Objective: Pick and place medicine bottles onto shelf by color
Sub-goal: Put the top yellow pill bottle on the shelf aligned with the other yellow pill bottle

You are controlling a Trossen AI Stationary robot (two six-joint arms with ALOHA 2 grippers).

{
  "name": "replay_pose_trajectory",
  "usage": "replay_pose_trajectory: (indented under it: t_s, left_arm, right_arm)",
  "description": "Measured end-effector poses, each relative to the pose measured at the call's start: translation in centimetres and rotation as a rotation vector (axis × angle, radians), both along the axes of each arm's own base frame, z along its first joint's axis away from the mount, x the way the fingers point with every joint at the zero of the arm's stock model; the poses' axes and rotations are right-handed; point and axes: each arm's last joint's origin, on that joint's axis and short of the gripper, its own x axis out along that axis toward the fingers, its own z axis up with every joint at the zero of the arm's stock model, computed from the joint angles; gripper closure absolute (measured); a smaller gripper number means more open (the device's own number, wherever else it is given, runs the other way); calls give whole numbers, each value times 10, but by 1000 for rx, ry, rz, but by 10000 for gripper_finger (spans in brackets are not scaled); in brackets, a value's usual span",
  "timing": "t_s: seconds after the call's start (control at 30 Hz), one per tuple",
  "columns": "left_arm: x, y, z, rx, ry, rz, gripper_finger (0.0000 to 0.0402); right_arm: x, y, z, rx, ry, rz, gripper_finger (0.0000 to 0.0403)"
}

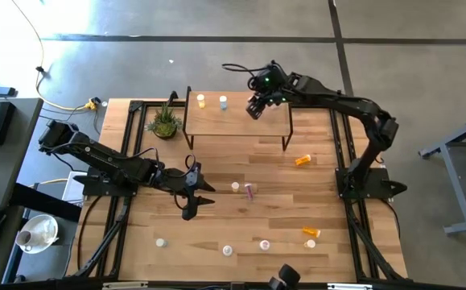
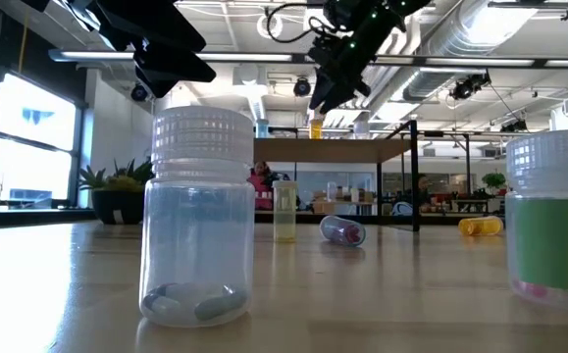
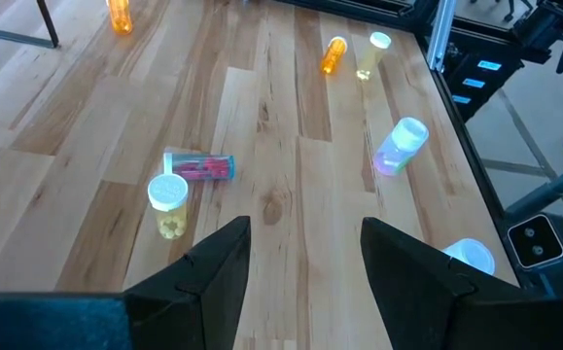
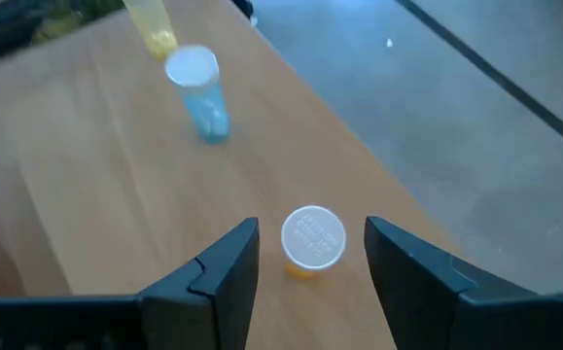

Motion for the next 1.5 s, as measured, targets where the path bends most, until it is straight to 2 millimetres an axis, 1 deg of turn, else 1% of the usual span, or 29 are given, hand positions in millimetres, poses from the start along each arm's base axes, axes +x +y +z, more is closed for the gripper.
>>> replay_pose_trajectory:
  t_s: [0.1,0.23,0.43,0.5,0.77,0.9,1.07,1.27,1.33,1.4,1.5]
  left_arm:
    - [0,0,0,1,0,-1,216]
    - [-1,0,-2,5,22,-1,216]
    - [-3,1,-5,11,56,1,216]
    - [-3,1,-4,11,55,1,216]
    - [-4,3,-6,42,69,63,214]
    - [-5,5,-8,51,87,110,203]
    - [-6,4,-9,79,100,88,195]
    - [-6,4,-9,79,100,85,197]
    - [-4,4,-11,78,105,84,195]
    - [-4,3,-14,78,120,84,195]
    - [0,2,-20,103,135,72,196]
  right_arm:
    - [-6,4,11,-10,-30,8,224]
    - [-13,18,24,10,-54,66,224]
    - [-19,50,37,22,-43,155,224]
    - [-21,62,41,1,-24,212,224]
    - [-27,100,50,7,14,325,224]
    - [-25,114,49,-13,54,349,225]
    - [-25,130,46,-43,111,358,225]
    - [-31,148,38,1,218,406,225]
    - [-33,154,30,11,246,422,225]
    - [-40,160,17,27,280,432,225]
    - [-54,168,1,54,272,418,225]
